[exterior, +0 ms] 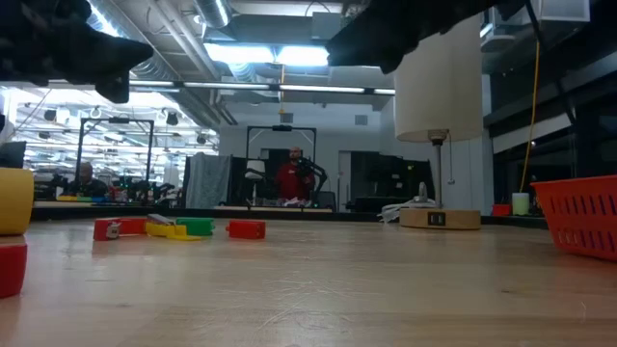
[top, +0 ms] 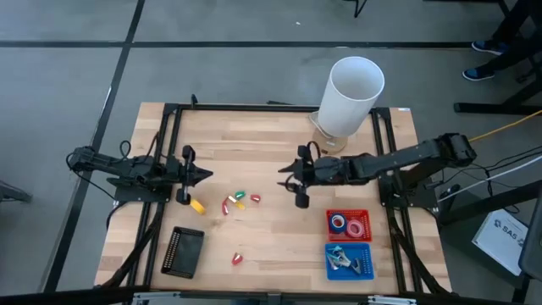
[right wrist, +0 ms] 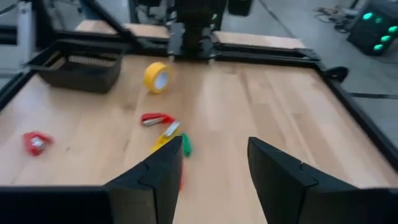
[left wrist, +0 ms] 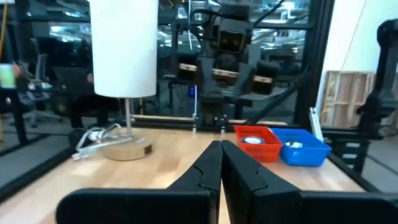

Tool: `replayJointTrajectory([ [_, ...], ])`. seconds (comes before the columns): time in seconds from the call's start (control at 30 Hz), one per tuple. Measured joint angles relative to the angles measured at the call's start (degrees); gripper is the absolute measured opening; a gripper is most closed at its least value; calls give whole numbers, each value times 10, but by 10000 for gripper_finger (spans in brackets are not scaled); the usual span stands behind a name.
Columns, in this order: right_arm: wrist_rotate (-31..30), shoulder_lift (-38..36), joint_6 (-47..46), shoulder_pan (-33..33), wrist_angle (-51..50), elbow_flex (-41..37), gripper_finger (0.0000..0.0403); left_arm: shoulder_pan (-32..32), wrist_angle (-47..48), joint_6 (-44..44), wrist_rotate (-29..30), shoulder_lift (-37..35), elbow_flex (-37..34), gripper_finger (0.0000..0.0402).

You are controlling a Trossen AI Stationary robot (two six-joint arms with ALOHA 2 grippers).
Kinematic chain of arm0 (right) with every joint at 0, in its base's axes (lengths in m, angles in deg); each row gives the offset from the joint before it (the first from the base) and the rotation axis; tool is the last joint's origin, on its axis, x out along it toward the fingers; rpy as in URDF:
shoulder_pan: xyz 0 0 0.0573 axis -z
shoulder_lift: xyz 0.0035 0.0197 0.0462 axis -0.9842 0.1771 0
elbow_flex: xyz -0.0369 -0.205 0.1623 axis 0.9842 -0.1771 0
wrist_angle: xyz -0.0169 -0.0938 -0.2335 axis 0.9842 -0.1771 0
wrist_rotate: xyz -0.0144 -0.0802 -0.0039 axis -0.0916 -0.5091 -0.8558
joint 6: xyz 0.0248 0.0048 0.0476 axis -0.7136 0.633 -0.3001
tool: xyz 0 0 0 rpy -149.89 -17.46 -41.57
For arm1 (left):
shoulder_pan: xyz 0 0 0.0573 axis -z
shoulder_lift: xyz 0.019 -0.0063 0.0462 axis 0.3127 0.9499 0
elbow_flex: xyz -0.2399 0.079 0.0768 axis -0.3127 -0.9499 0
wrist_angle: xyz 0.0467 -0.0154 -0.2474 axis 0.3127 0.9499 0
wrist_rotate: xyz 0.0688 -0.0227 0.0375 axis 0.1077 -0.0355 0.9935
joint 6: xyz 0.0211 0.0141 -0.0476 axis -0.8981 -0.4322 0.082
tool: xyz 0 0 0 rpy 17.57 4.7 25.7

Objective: Pick and place Stapler, Stapler remover, tape
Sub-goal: Put the yellow tape into the red basket

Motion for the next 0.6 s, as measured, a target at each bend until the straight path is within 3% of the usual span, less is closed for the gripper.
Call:
replayJointTrajectory([
  [0.33,0,0,-1,29,17,0,181,0,29,36,-61,0,0,4],
  [0.6,0,0,-3,28,24,0,181,0,232,54,-105,65,102,36],
])
